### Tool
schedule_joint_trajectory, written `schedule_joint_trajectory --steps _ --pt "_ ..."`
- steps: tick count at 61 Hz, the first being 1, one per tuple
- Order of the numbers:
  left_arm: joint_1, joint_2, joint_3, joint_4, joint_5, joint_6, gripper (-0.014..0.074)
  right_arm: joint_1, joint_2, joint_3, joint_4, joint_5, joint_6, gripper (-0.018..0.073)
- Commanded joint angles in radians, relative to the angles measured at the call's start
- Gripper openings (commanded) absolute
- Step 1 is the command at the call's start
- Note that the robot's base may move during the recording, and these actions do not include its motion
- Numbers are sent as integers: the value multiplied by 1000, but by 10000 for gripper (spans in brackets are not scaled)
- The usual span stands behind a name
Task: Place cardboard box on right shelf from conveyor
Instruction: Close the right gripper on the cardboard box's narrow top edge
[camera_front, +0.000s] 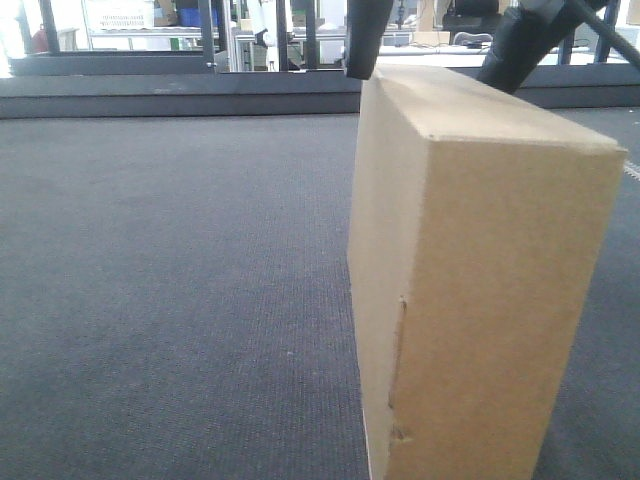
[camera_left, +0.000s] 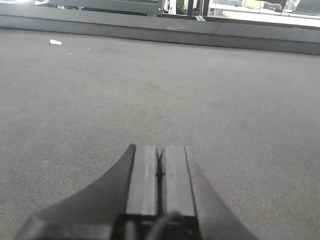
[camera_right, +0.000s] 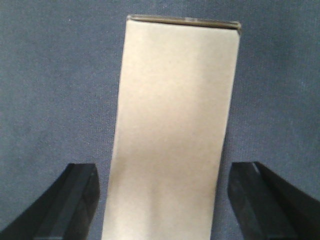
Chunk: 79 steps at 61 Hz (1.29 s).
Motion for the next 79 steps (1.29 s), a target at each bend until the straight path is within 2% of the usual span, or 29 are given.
schedule_joint_trajectory --steps 1,15,34,79 --pt "1 -10 -3 -5 -82 -3 -119 1 -28 -32 -15 -34 31 622" --pt "1 -10 -3 -5 -82 -3 -119 41 -6 -32 -52 -14 74 622" --pt "1 -10 -3 -5 -82 -3 -119 42 20 -32 -60 10 108 622" --pt "1 -10 -3 -5 -82 -3 -119 58 21 -32 -68 21 109 622"
